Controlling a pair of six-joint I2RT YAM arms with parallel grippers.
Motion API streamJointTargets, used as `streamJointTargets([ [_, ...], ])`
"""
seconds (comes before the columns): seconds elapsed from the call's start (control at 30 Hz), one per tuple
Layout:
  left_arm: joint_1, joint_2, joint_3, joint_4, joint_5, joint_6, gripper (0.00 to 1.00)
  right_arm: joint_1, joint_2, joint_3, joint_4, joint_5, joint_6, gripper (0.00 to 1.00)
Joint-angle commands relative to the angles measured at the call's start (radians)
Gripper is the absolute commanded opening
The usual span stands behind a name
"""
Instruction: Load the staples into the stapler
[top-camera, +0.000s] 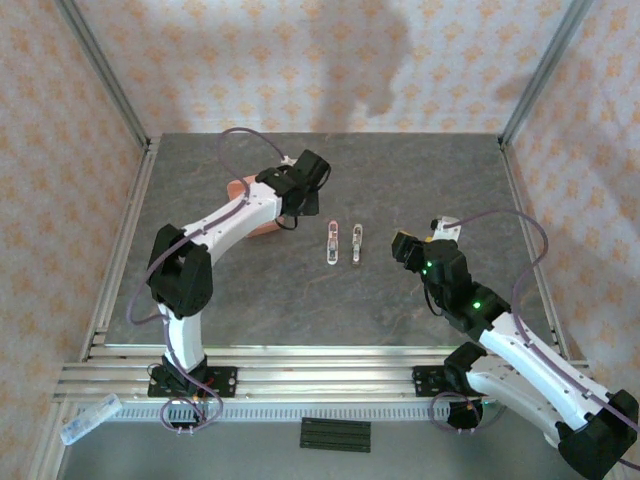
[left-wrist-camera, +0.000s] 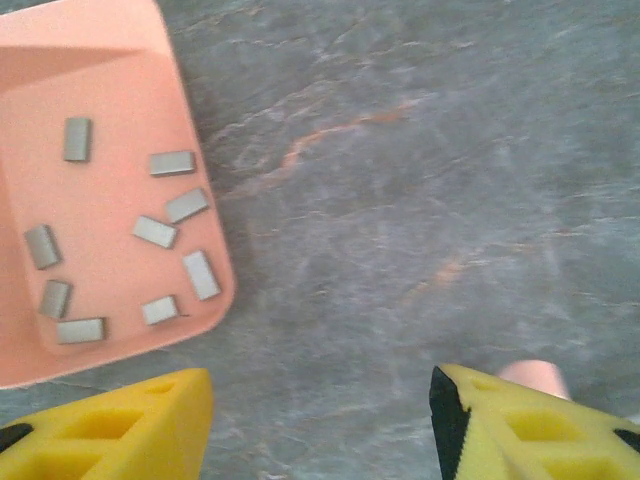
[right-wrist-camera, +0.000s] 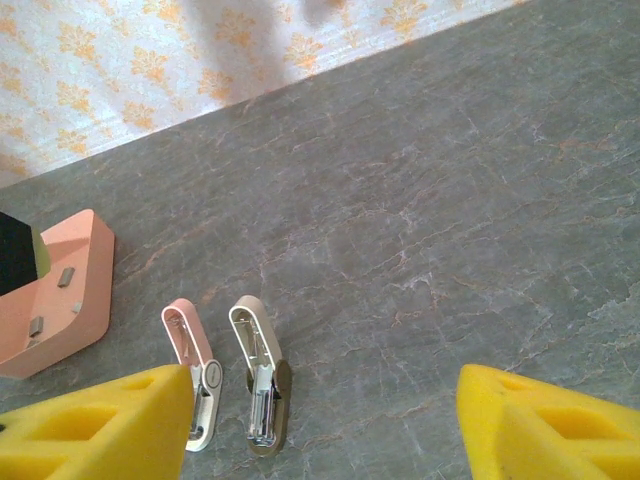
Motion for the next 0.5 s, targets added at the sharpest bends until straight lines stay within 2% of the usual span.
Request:
streamJointTargets([
  [0.0,0.037,0.073,0.007,-0.079,0.022,0.084,0.6,-0.003,-0.001,-0.001,0.011,-0.003,0.006,0.7],
  [0.13,0.065,0.141,0.046,-0.094,0.052,0.114,0.59,-0.003,0.003,0.002,0.004,-0.009,0.005,0.7],
  [0.47,0.1,0.259,0.156,-0.118,0.04,0.188,0.59,-0.003,0.022,0.013,0.018,-0.057,0.0,0.7],
])
